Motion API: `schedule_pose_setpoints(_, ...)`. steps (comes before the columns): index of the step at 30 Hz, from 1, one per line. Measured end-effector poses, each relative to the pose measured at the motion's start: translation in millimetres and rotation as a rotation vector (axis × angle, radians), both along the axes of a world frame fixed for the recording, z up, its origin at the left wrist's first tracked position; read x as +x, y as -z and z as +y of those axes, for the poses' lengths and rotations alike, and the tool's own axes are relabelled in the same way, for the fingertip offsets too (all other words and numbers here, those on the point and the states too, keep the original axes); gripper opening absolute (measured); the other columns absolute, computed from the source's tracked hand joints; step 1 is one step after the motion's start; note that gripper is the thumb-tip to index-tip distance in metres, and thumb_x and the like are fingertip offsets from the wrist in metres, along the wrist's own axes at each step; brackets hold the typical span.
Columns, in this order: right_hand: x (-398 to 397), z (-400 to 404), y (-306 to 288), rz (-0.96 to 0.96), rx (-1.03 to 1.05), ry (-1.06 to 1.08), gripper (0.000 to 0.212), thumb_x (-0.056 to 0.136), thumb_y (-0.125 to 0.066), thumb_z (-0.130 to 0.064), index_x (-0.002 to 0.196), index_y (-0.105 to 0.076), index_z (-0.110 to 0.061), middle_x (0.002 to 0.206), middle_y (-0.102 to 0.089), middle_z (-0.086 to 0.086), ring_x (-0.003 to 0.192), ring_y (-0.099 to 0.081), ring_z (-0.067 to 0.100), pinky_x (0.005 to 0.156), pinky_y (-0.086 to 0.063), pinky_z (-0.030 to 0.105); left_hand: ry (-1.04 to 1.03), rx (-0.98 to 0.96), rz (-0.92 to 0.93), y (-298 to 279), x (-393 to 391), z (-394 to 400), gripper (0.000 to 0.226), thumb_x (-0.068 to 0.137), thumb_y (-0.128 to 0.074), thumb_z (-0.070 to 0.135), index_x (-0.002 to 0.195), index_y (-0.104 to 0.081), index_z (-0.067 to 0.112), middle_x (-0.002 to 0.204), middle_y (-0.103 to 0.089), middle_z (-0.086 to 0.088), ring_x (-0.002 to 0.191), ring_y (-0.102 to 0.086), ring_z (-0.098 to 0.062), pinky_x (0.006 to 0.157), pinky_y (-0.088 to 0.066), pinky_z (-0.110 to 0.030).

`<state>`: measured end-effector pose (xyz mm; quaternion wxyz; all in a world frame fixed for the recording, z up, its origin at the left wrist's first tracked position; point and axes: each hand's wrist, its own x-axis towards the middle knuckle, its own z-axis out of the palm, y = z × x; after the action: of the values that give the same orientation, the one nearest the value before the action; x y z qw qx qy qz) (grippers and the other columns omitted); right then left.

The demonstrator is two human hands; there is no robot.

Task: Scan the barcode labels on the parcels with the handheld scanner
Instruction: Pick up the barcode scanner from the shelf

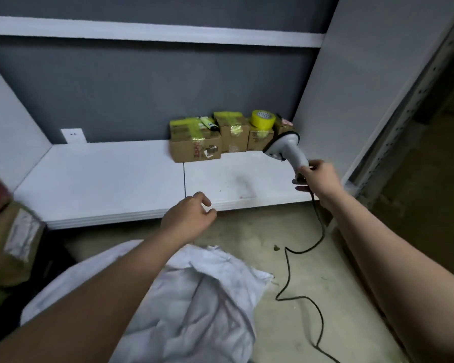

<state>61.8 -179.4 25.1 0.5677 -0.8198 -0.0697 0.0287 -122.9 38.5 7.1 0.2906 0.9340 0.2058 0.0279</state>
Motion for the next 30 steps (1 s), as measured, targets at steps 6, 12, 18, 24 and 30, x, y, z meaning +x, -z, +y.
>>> schedule_pose_setpoints(6,-145.0,2.8,-70.3,-0.108,-0.02,-0.142,0.012,0.099,-0.046,-0.008,0.104,-0.057,-0.008,0.083,-0.061,0.007,0.079,-0.069,0.032,0.075,-0.059,0.049,-0.037,-0.249,-0.106,-59.7,-112.5,-26.5,0.023,0.09,-0.055,0.034,0.108,-0.061,0.023,0.099,-0.059,0.006,0.099,-0.058,-0.018,0.087,-0.044,-0.028)
schedule_pose_setpoints(12,-273.8,12.6,-110.6,-0.295,-0.048,-0.285,0.027,0.099,-0.05,-0.011,0.125,-0.055,-0.007,0.099,-0.064,0.008,0.081,-0.072,0.019,0.061,-0.061,0.035,-0.029,-0.654,-0.243,-102.1,-196.9,-57.1,0.027,0.095,-0.051,0.035,0.113,-0.059,0.016,0.103,-0.058,-0.004,0.092,-0.057,-0.018,0.084,-0.042,-0.029)
schedule_pose_setpoints(18,-380.7,28.7,-98.5,-0.476,-0.126,-0.381,0.029,0.097,-0.058,-0.022,0.125,-0.06,-0.018,0.105,-0.068,-0.002,0.09,-0.07,0.019,0.075,-0.059,0.045,-0.154,-1.099,-0.498,-117.0,-249.3,-78.8,0.035,0.096,-0.049,0.041,0.118,-0.06,0.015,0.107,-0.067,-0.001,0.1,-0.064,-0.016,0.099,-0.044,-0.036)
schedule_pose_setpoints(24,-438.0,44.8,-106.1,-0.256,0.015,-0.557,0.029,0.093,-0.064,-0.017,0.121,-0.056,-0.013,0.109,-0.067,0.007,0.086,-0.069,0.018,0.079,-0.057,0.033,-0.169,-1.169,-0.648,-114.2,-309.8,-61.1,0.018,0.092,-0.058,0.032,0.092,-0.068,0.017,0.089,-0.07,-0.002,0.091,-0.065,-0.02,0.094,-0.048,-0.036)
schedule_pose_setpoints(30,-469.8,74.5,-138.7,0.238,0.128,-0.947,0.041,0.095,-0.057,-0.016,0.131,-0.039,-0.008,0.092,-0.067,0.02,0.073,-0.069,0.03,0.076,-0.058,0.041,-0.072,-1.099,-0.69,-115.1,-370.2,-38.1,0.03,0.094,-0.055,0.032,0.073,-0.077,0.027,0.07,-0.063,0.002,0.062,-0.054,-0.015,0.057,-0.036,-0.026)
